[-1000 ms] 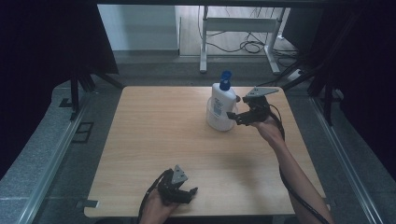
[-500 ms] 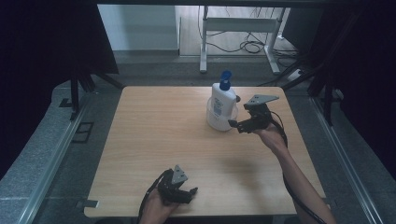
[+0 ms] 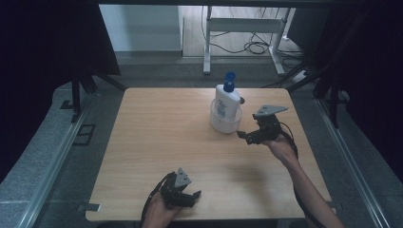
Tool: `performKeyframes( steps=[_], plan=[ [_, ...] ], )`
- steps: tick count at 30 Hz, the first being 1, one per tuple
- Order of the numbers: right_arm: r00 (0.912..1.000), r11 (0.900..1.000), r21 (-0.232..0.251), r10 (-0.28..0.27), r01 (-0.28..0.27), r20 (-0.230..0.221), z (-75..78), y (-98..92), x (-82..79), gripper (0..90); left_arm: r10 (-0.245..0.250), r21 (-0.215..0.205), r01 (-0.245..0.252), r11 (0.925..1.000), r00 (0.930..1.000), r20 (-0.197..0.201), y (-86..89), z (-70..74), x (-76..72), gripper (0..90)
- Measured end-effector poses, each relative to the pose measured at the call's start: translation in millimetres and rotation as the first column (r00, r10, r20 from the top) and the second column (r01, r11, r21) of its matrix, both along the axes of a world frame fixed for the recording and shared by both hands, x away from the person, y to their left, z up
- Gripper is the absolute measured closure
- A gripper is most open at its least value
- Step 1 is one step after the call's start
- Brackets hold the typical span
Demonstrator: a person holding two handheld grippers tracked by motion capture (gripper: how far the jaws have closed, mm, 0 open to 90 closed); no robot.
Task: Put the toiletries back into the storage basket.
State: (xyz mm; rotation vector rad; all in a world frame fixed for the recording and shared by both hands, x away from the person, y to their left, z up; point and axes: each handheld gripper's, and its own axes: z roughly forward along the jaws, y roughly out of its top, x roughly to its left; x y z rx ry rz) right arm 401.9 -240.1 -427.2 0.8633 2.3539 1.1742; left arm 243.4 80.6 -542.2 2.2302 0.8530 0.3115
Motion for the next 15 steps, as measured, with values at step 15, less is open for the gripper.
performKeyframes(
  steps=[15],
  plan=[
    [0.9999, 0.999, -0.035, 0.010, -0.010, -0.009, -9.4, -9.9, -29.5, 0.0, 0.003, 0.001, -0.003, 1.0000, 1.0000, -0.001, -0.1, 0.1, -0.3, 20.8]
  ],
)
